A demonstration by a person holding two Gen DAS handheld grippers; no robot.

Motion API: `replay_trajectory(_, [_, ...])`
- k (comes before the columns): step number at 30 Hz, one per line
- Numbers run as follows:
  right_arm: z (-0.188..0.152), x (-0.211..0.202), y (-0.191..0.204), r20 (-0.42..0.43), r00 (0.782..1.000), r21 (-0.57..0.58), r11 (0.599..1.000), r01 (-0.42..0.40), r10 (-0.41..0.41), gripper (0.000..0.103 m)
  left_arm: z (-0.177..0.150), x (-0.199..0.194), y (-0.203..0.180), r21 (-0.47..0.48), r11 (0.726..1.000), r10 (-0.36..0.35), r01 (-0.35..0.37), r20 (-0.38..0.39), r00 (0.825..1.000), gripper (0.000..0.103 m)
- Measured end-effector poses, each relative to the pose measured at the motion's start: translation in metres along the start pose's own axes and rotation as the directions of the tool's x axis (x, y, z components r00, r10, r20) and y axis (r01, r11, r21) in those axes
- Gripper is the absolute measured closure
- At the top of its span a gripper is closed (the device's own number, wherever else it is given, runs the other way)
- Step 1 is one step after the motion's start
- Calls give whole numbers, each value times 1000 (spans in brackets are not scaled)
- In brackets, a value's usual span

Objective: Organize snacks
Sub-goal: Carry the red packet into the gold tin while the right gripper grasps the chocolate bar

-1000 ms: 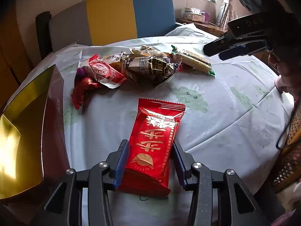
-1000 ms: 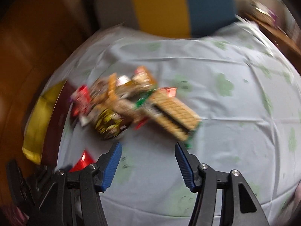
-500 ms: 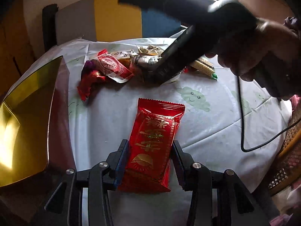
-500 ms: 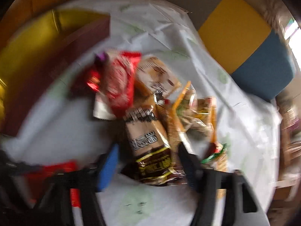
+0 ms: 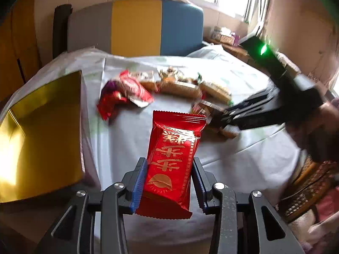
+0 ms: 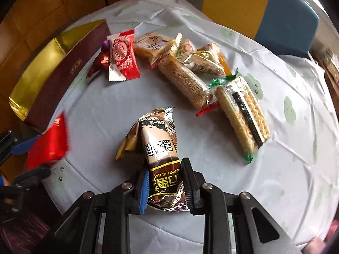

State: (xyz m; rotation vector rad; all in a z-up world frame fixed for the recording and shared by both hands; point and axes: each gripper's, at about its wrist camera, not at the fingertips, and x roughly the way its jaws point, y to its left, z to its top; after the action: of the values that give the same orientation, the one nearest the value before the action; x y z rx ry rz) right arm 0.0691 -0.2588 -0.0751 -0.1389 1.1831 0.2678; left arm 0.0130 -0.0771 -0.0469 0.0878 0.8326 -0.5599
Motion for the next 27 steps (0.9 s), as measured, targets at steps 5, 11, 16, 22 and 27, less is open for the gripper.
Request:
replay_trajectory(5, [5,6,-2,5,1000,-3,1000,-8,8,73,22,-36,19,-81,997,-3,9,73,997,61])
replay_trajectory(11, [0,-3,5,8,1000,-34,999,23,-23,73,60,-53,91,-322,945,81,-50,84,993,60])
replay_trajectory(16, [5,5,9,4,999,-41,999,32,-32,72,78,-35,149,-436,882,211,-181,21,977,61])
replay_trajectory(22, [8,7,11,3,999,-46,998,37,-37,72,101,15,186,-498,829,251,-255,-77,965,60])
replay_trajectory(27, [7,7,10,2,999,-44,998,34,-34,70,108,53,197,-528,801,243,-283,-144,959,52])
